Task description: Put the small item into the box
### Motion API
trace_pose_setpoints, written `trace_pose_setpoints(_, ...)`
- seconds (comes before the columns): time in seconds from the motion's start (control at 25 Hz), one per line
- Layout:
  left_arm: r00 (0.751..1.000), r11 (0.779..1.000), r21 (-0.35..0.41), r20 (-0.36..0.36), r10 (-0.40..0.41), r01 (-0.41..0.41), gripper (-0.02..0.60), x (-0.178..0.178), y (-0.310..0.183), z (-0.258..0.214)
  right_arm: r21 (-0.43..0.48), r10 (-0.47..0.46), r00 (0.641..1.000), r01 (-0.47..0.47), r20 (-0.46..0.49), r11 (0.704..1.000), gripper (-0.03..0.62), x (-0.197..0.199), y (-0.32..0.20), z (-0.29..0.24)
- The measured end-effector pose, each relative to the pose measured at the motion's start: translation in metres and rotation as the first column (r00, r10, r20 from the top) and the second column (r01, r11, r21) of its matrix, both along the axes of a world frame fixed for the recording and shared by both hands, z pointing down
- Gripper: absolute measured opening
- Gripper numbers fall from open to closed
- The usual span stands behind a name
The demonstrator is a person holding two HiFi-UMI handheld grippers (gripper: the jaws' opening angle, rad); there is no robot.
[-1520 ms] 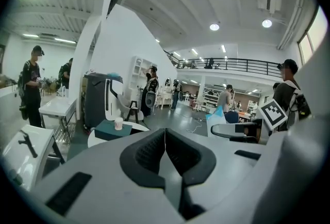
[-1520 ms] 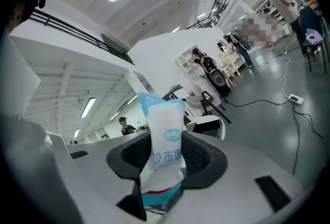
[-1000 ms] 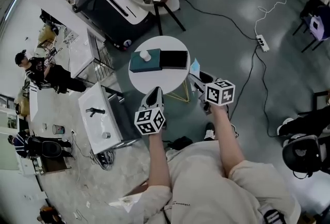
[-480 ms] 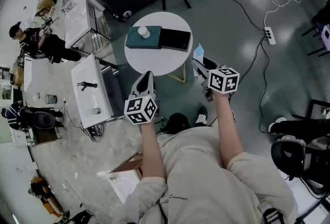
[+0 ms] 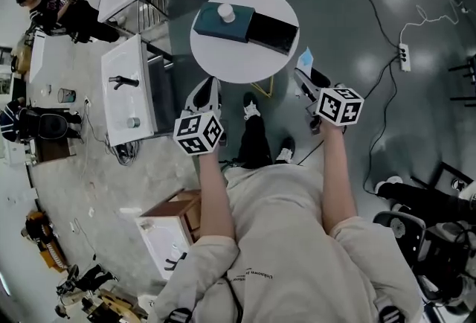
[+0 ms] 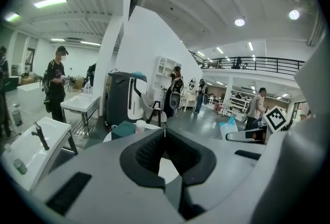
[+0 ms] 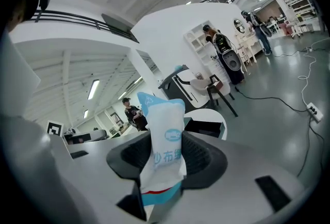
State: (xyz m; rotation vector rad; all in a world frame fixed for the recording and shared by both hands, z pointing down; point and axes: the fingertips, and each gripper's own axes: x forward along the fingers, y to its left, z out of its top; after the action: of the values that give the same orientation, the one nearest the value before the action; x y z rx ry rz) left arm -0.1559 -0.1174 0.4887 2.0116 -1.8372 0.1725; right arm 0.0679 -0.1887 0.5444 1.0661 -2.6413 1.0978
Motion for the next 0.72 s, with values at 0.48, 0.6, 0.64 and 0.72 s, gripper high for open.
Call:
trace_pose_setpoints(0.48,0.986,0.987,0.016,-0.027,0.162,-0.161,0.021,-0.008,-0.151,-0.007,0.044,-0.008,0.998,0.011,-0.063,0.999,0.198,-0.039,-0.112,-0.018)
trace_pose_setpoints(0.6,0.979,0.98,0.005,-0.047,0.198,-0.198,0.021,-0.01,-0.183,-0.006,0.043,-0.028,0.995,0.032,-0.091,0.999,0.198,-0.049,-0.136,-0.018)
trace_pose_setpoints(0.64,0.978,0.979,0.001,-0.046,0.206,-0.206,0.021,-0.012,-0.194,-0.006,0.042,-0.032,0.995,0.036,-0.093,0.998,0.198,-0.054,-0.145,-0.019)
trace_pose_setpoints(0.72,0.974,0.975,-0.001,-0.044,0.221,-0.221,0.021,-0.017,-0.22,-0.006,0.043,-0.034,0.995,0.038,-0.09,0.998,0.198,-0.061,-0.167,-0.02)
